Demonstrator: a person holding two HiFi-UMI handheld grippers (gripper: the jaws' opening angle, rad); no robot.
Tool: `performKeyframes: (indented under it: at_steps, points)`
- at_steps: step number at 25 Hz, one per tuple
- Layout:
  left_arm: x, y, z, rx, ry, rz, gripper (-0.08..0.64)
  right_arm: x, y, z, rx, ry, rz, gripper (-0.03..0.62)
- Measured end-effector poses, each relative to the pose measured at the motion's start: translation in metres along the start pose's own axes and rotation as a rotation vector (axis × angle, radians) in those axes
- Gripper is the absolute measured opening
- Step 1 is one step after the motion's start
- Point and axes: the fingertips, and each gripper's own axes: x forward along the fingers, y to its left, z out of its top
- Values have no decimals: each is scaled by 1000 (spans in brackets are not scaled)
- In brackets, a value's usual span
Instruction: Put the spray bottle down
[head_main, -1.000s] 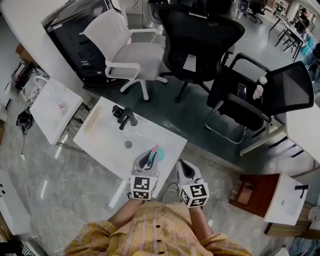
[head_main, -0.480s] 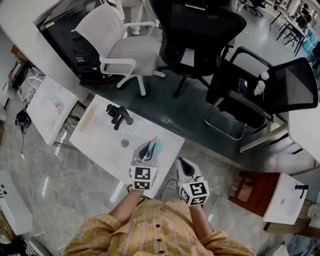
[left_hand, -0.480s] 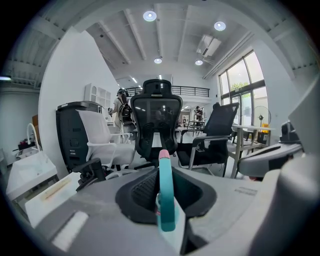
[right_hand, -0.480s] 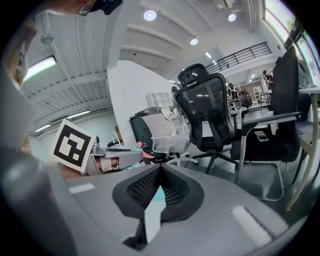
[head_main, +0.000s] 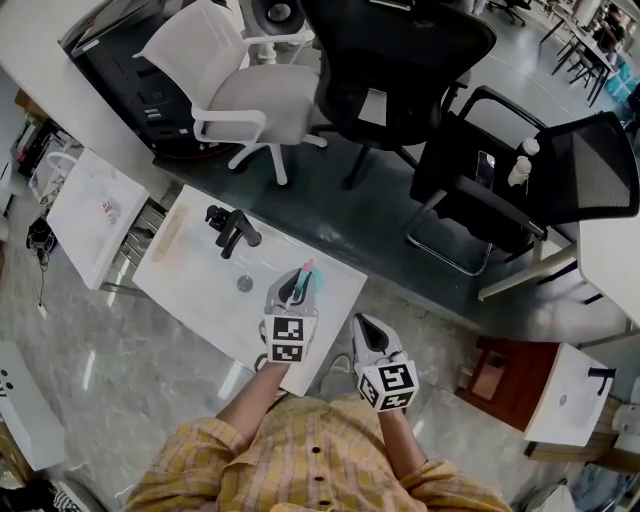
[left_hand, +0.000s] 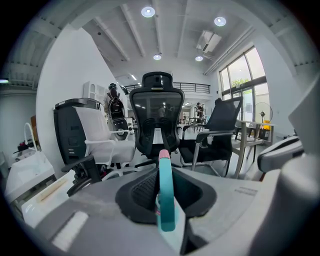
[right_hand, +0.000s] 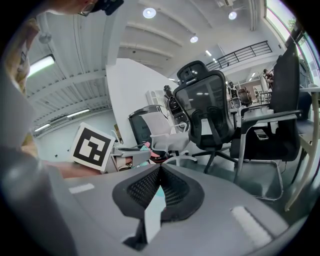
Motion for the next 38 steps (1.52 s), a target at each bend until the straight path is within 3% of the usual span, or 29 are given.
performKeyframes:
  at_steps: [38]
  points:
    - [52,7,-6,-9,47,-35,91,-1,-9,-9,-8,32,-53,2]
